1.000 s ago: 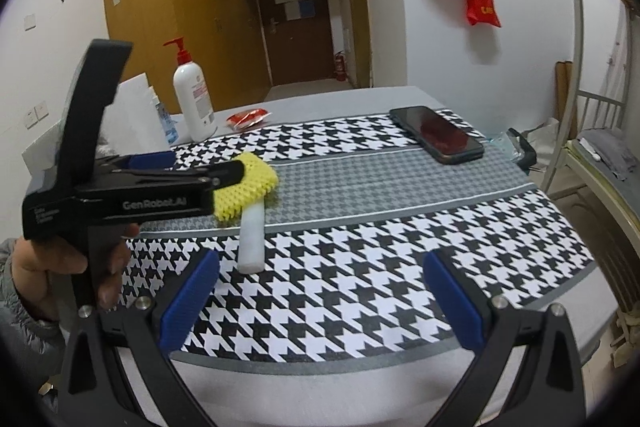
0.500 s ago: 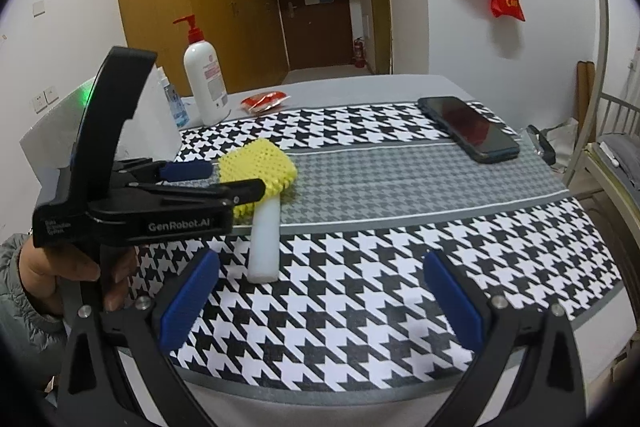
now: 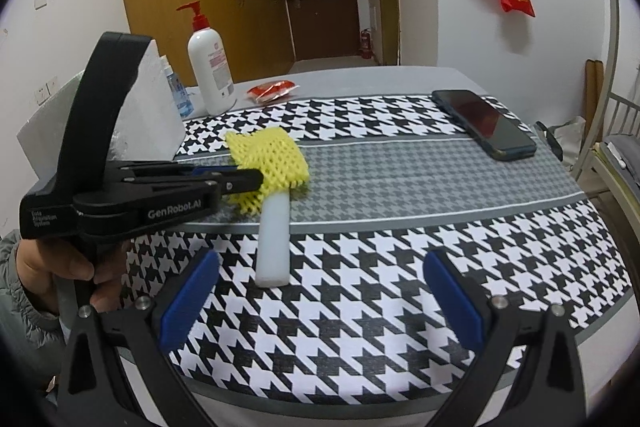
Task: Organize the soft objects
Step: 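Close left gripper on the yellow mesh sleeve, then hold the yellow mesh sleeve with left gripper while right gripper grasps the white stick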
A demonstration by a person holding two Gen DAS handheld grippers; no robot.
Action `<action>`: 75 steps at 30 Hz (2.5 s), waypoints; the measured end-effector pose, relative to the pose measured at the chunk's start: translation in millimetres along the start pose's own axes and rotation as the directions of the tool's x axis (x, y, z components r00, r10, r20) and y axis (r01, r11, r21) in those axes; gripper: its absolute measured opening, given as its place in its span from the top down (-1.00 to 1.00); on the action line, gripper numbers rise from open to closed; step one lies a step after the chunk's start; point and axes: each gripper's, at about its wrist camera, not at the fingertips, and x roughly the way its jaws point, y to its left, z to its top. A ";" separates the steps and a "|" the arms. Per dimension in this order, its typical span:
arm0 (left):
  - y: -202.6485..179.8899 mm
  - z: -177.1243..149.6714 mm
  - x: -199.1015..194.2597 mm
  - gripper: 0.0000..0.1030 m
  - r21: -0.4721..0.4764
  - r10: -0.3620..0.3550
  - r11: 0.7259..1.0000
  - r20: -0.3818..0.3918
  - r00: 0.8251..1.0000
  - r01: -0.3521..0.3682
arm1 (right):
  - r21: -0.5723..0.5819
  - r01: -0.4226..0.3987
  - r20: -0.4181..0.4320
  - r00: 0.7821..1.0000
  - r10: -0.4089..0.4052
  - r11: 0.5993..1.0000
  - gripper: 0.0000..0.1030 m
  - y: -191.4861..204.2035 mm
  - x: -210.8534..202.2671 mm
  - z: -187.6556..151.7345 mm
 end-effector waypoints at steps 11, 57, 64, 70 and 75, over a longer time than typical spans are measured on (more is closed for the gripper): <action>14.9 1.7 -31.2 0.81 -0.023 0.010 1.000 0.092 0.996 -0.008 | -0.036 -0.010 -0.024 1.000 0.009 0.999 -1.00 13.8 7.7 5.6; 15.6 0.4 -53.2 0.81 -0.011 -0.019 1.000 0.158 0.987 0.020 | 0.010 -0.028 -0.031 0.999 0.029 1.000 0.61 14.7 -18.8 2.1; 5.9 -1.1 -64.8 0.81 0.018 -0.041 0.999 0.188 0.981 0.039 | 0.050 -0.010 0.001 1.000 0.010 0.999 0.61 8.2 -27.2 -0.2; -3.0 -4.0 -63.4 0.81 0.048 -0.053 0.998 0.179 0.982 0.045 | 0.085 0.003 0.013 1.000 -0.004 0.996 0.61 1.7 -30.7 -1.3; -8.0 -5.4 -67.7 0.81 0.062 -0.070 0.996 0.187 0.980 0.060 | 0.104 0.010 0.033 0.999 -0.014 0.995 0.61 -1.7 -37.9 -3.2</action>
